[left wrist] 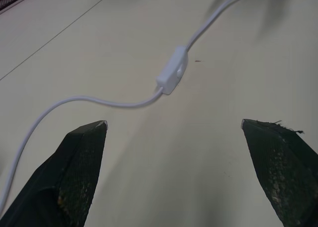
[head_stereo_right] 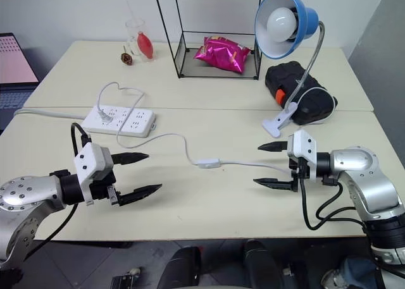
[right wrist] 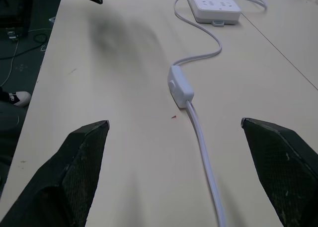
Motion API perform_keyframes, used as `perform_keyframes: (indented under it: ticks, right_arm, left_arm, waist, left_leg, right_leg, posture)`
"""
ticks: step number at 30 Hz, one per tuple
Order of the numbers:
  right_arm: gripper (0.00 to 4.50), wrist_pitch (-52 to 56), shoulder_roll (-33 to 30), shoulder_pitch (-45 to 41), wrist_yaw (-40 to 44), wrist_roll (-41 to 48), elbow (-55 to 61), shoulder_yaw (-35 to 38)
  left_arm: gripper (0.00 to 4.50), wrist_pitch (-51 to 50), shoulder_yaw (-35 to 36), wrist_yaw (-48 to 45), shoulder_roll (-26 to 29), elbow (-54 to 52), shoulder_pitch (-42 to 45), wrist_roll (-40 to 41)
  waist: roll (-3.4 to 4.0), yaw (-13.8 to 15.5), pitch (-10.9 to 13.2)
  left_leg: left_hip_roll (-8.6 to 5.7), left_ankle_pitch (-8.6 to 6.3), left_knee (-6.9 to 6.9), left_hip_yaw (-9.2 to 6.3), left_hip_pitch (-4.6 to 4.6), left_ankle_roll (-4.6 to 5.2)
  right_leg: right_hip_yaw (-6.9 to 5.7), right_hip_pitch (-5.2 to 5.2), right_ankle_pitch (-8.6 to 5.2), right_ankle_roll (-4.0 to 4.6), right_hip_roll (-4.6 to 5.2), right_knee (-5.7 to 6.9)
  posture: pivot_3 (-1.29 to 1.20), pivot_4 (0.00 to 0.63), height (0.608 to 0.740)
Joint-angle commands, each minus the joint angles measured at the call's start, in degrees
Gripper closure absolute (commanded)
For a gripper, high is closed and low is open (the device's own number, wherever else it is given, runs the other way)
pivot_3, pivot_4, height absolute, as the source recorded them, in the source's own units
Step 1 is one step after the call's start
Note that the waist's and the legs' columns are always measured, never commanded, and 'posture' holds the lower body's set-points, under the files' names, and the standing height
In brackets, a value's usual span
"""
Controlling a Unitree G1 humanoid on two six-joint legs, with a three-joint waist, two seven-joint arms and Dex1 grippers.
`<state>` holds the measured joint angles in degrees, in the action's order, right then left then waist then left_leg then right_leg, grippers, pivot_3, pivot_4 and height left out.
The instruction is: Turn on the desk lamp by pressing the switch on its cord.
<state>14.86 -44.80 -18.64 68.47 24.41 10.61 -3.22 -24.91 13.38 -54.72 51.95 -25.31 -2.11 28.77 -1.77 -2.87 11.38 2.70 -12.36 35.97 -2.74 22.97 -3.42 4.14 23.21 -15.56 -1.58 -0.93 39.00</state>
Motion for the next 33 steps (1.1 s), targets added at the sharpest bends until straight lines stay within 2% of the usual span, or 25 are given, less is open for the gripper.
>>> perform_keyframes:
  ticks: [1, 9, 12, 16, 25, 33]
  right_arm:
    - [0.03, -1.0, -0.01, -0.29, 0.01, -0.1, 0.56, 1.07]
    - [0.03, 1.96, -0.28, -1.03, -1.68, -2.21, 1.28, -0.79]
    - [0.03, 3.57, -0.06, -2.1, -2.08, -2.78, 1.42, -1.5]
    - [0.03, 5.3, 0.59, -5.92, -1.85, -4.73, -0.32, -4.52]
    - [0.03, 3.69, 9.49, -16.58, -1.17, -10.3, -11.18, -13.2]
    - [0.03, 0.0, 18.81, -25.46, 0.44, -14.77, -27.25, -17.61]
  left_arm:
    - [0.0, 1.5, 1.04, -0.52, -0.6, -1.03, 0.63, 0.58]
    - [0.0, 1.31, -1.11, 3.99, -0.61, -1.54, 2.86, -4.78]
    - [0.0, 5.27, -1.32, 2.84, -1.13, -0.01, 4.31, -5.94]
    - [0.0, 5.85, -2.39, -2.53, 1.66, 0.54, 4.24, -5.23]
    - [0.0, 7.71, -5.54, -6.26, 1.71, 0.34, 4.42, -5.77]
    - [0.0, 9.19, -6.94, -6.16, 1.26, 0.38, 3.72, -7.07]
  waist:
    - [0.0, 0.0, 0.0]
    - [0.0, 0.0, 0.0]
    - [0.0, 0.02, 0.0]
    - [0.0, -0.19, 0.0]
    - [0.01, -0.39, 0.01]
    - [0.02, -0.4, 0.01]
  left_leg:
    - [0.0, 0.0, 0.0, 0.0, 0.0, 0.0]
    - [0.0, 0.0, 0.0, 0.0, 0.0, 0.0]
    - [-0.01, 0.0, 0.0, 0.0, 0.01, 0.0]
    - [-0.01, 0.0, 0.0, 0.01, 0.0, 0.0]
    - [0.0, 0.0, -0.01, 0.0, 0.01, 0.0]
    - [0.01, 0.0, -0.02, -0.01, 0.01, 0.0]
  right_leg:
    - [0.0, 0.0, 0.0, 0.0, 0.0, 0.0]
    - [0.01, 0.0, -0.01, 0.01, 0.0, 0.0]
    - [0.01, 0.0, 0.0, 0.0, 0.0, 0.0]
    - [0.01, 0.0, 0.01, -0.02, 0.0, 0.01]
    - [-0.01, 0.03, 0.02, -0.02, -0.01, 0.02]
    - [-0.03, 0.03, 0.04, -0.05, -0.01, 0.04]
  posture:
    - [0.0, 0.15, 0.74]
    - [0.0, 0.15, 0.74]
    - [0.0, 0.15, 0.74]
    - [0.0, 0.15, 0.74]
    - [0.0, 0.15, 0.74]
    - [0.0, 0.15, 0.74]
